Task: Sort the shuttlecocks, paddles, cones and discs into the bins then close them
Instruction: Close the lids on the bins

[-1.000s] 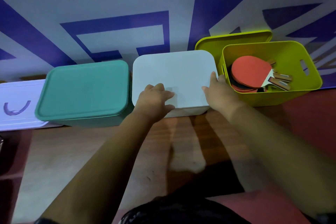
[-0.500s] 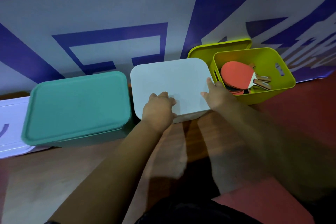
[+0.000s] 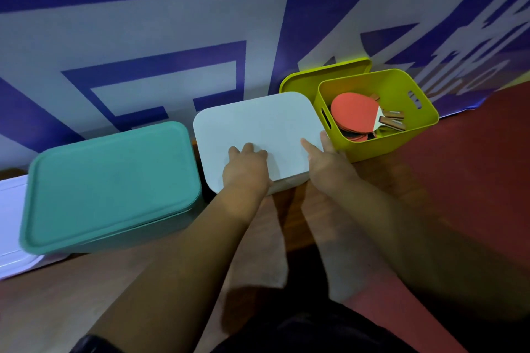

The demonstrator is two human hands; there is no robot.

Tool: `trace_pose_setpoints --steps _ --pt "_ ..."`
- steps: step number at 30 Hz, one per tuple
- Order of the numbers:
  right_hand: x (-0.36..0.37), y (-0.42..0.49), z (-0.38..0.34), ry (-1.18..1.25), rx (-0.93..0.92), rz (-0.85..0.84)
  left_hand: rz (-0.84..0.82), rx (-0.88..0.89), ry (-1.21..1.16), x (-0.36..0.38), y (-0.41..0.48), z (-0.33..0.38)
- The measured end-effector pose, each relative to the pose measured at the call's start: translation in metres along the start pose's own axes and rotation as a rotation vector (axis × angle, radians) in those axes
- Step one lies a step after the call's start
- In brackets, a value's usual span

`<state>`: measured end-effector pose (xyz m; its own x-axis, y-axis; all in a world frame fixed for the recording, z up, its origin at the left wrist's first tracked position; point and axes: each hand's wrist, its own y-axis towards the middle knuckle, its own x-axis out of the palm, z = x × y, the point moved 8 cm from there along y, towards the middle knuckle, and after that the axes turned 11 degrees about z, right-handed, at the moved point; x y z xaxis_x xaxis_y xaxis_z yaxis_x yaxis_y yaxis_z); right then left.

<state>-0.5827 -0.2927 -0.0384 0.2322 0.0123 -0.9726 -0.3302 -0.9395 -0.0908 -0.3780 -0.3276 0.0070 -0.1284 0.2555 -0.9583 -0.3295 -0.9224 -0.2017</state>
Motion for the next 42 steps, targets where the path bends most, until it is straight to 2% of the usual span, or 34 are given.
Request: trace_pose_setpoints --steps 4,10,13,17,20,23,32,42 --pt "0.008 0.003 0.005 0.08 -0.007 -0.057 -0.002 0.012 0.022 -0.001 0.001 0.0" --pt "-0.013 -0.001 -0.004 -0.042 -0.135 -0.139 0.01 -0.018 0.03 -0.002 0.005 0.003" --pt "-0.028 0.004 0.003 0.038 -0.126 -0.147 0.007 -0.045 0.07 -0.003 0.01 0.009" --pt "-0.053 0.017 0.019 0.234 -0.214 -0.141 0.024 -0.155 0.081 -0.01 0.027 0.033" --pt "-0.084 0.03 0.054 0.374 -0.195 -0.081 0.074 -0.186 0.007 -0.019 0.047 0.072" --pt "-0.109 0.052 0.105 0.471 -0.139 -0.001 0.125 -0.147 -0.063 -0.031 0.069 0.124" --pt "-0.154 0.11 0.241 0.6 -0.013 0.083 0.286 -0.066 -0.057 -0.063 0.154 0.248" --pt "-0.166 0.155 0.307 0.681 0.081 0.145 0.251 -0.155 0.001 -0.055 0.238 0.271"
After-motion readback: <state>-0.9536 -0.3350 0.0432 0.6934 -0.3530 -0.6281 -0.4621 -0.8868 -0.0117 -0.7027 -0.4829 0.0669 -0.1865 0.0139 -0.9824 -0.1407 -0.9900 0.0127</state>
